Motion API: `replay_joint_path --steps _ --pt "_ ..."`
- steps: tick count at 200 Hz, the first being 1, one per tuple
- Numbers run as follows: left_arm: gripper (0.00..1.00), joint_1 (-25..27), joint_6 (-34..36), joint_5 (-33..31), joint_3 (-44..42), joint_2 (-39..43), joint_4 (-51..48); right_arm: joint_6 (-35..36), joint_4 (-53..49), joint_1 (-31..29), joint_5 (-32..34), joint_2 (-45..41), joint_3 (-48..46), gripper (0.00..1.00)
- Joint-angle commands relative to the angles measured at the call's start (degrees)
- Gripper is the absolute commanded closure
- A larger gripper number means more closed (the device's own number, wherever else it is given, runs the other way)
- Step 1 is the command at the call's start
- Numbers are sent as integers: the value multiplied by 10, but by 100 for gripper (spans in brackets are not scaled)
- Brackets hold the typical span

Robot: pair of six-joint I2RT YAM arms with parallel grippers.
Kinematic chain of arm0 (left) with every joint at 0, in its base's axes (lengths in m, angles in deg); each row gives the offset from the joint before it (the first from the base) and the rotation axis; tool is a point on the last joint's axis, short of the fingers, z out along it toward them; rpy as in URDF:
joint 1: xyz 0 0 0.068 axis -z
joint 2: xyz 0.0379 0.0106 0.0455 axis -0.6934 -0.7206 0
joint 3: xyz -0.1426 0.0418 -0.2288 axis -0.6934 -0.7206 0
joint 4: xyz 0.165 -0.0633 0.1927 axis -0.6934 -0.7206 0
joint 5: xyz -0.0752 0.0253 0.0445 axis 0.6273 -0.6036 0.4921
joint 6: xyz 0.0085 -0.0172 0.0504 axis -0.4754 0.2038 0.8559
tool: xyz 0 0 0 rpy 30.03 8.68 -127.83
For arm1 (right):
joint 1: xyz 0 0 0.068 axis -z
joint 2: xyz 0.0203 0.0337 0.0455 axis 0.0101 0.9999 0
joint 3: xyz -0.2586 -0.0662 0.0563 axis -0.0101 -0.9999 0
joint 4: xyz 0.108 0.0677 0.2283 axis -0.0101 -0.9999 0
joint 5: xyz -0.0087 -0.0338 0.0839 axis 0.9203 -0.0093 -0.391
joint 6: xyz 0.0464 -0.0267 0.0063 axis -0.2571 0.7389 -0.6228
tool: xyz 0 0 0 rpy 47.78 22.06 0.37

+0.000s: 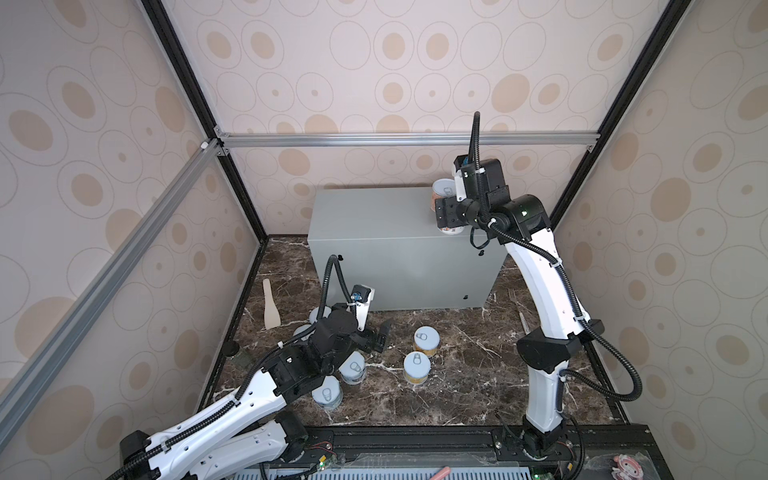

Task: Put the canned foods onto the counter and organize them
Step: 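Lower the orange can beside the other cans and open the right gripper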

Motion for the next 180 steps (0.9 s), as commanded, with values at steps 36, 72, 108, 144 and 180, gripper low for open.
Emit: replay_joint_path --steps 36,72,108,144,180 --pt "1 -4 27 -18 85 -7 -12 13 11 -1 0 -50 -5 8" --pt "2 -4 38 -22 142 -41 -23 16 19 -1 -9 -98 -30 7" --pt "21 -14 43 -16 193 -88 -24 10 22 0 -16 -153 -71 7" --pt "32 -38 62 -17 260 -146 -4 -14 69 -1 -29 -257 -209 6" --pt "34 -79 81 5 333 -210 19 -27 120 -1 -19 -370 -362 6"
